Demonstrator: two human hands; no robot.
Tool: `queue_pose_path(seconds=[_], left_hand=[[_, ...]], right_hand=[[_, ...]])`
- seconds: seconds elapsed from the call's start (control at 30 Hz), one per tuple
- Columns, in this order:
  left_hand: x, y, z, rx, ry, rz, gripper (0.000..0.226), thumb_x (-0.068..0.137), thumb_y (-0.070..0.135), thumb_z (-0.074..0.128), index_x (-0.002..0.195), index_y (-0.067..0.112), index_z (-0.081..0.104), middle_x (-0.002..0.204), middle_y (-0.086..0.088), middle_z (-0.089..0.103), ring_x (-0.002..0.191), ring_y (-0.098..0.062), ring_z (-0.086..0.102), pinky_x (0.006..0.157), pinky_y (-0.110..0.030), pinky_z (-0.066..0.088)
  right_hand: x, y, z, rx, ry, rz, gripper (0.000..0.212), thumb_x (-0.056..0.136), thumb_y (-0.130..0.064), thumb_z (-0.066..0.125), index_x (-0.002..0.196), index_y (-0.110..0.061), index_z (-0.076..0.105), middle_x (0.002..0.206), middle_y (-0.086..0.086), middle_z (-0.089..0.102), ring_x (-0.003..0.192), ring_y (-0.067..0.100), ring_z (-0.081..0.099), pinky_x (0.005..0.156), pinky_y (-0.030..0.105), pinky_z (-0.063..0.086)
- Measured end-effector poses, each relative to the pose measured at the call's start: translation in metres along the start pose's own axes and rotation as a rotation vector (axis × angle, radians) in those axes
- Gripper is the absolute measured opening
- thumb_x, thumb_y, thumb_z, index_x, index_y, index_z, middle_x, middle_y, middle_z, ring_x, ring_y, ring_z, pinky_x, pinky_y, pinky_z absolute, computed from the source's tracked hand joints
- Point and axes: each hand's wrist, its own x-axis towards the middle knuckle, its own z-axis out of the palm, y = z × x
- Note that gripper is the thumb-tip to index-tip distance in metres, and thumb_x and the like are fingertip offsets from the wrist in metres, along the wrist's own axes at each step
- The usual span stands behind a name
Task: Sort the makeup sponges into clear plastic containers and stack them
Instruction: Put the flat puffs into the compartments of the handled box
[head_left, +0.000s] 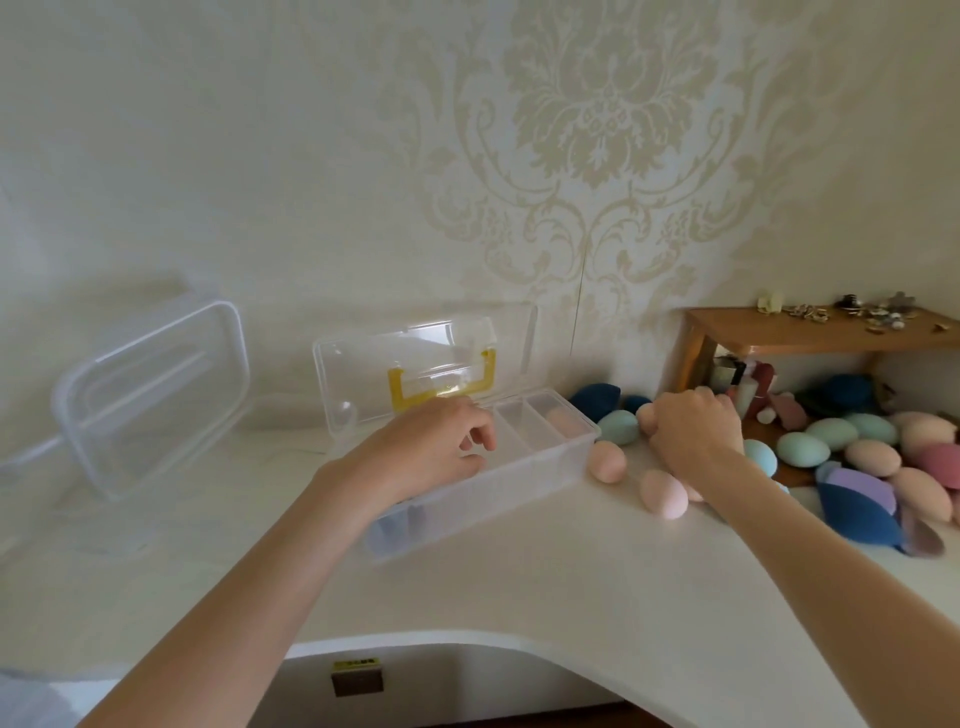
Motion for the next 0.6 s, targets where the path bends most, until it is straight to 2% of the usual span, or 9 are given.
queue_pose_path(seconds=[0.1,0.17,0.2,0.27,0.33,0.4,0.5,0.6], left_hand=[[-0.006,-0.006,-0.011,-0.028,0.076,-0.039,0.018,0.087,0.010,0.054,0.099,0.017,0.065,0.106,0.002,0.067,0.097,-0.011,0.063,0.088,-0.026,0.046],[-0.015,-0.015,-0.022,-0.026,0.110,-0.084,0.022,0.087,0.006,0.052,0.098,0.017,0.068,0.104,0.001,0.068,0.099,-0.013,0.063,0.092,-0.028,0.047],[-0.020,-0.020,-0.025,-0.025,0.111,-0.104,0.024,0.087,0.005,0.051,0.097,0.017,0.069,0.104,0.000,0.068,0.100,-0.014,0.063,0.093,-0.030,0.046],[-0.030,-0.028,-0.029,-0.013,0.091,-0.132,0.027,0.087,0.004,0.050,0.097,0.018,0.071,0.106,-0.001,0.069,0.102,-0.016,0.062,0.094,-0.029,0.046],[-0.037,-0.032,-0.026,0.005,0.056,-0.142,0.026,0.088,0.005,0.050,0.098,0.017,0.071,0.108,0.001,0.068,0.104,-0.014,0.061,0.092,-0.024,0.044],[-0.042,-0.034,-0.022,0.019,0.026,-0.141,0.025,0.088,0.006,0.051,0.098,0.018,0.071,0.107,0.002,0.068,0.103,-0.014,0.060,0.090,-0.023,0.043],[-0.047,-0.038,-0.018,0.030,0.003,-0.140,0.026,0.086,0.006,0.052,0.094,0.021,0.072,0.105,0.001,0.068,0.099,-0.019,0.061,0.091,-0.035,0.046],[-0.048,-0.040,-0.017,0.033,0.008,-0.133,0.026,0.085,0.006,0.053,0.096,0.020,0.072,0.104,-0.002,0.069,0.096,-0.021,0.062,0.088,-0.037,0.047]], right_hand=[[-0.004,-0.005,-0.032,0.125,0.088,0.012,0.026,0.094,-0.030,0.049,0.093,-0.007,0.061,0.095,0.014,0.062,0.092,0.027,0.056,0.077,0.033,0.047],[-0.011,-0.018,-0.059,0.383,0.139,0.002,0.029,0.090,-0.030,0.055,0.079,-0.004,0.060,0.082,0.016,0.060,0.075,0.028,0.056,0.059,0.034,0.046],[-0.016,-0.028,-0.072,0.522,0.164,-0.036,0.033,0.088,-0.030,0.057,0.075,0.000,0.061,0.076,0.018,0.062,0.069,0.030,0.057,0.055,0.036,0.047],[-0.032,-0.054,-0.090,0.800,0.196,-0.157,0.035,0.086,-0.030,0.060,0.079,0.003,0.067,0.078,0.021,0.070,0.072,0.033,0.062,0.066,0.041,0.053],[-0.052,-0.082,-0.098,0.988,0.166,-0.234,0.026,0.084,-0.026,0.061,0.081,-0.002,0.071,0.082,0.015,0.074,0.072,0.024,0.064,0.073,0.031,0.051],[-0.066,-0.108,-0.093,1.039,0.131,-0.260,0.023,0.085,-0.025,0.060,0.083,-0.006,0.073,0.081,0.010,0.074,0.075,0.020,0.064,0.072,0.028,0.050],[-0.075,-0.137,-0.072,0.971,0.100,-0.271,0.030,0.087,-0.033,0.057,0.080,-0.007,0.071,0.080,0.005,0.074,0.081,0.022,0.066,0.075,0.032,0.053],[-0.077,-0.151,-0.057,0.834,0.108,-0.298,0.030,0.089,-0.035,0.055,0.087,-0.009,0.070,0.098,0.005,0.068,0.103,0.021,0.056,0.082,0.031,0.049]])
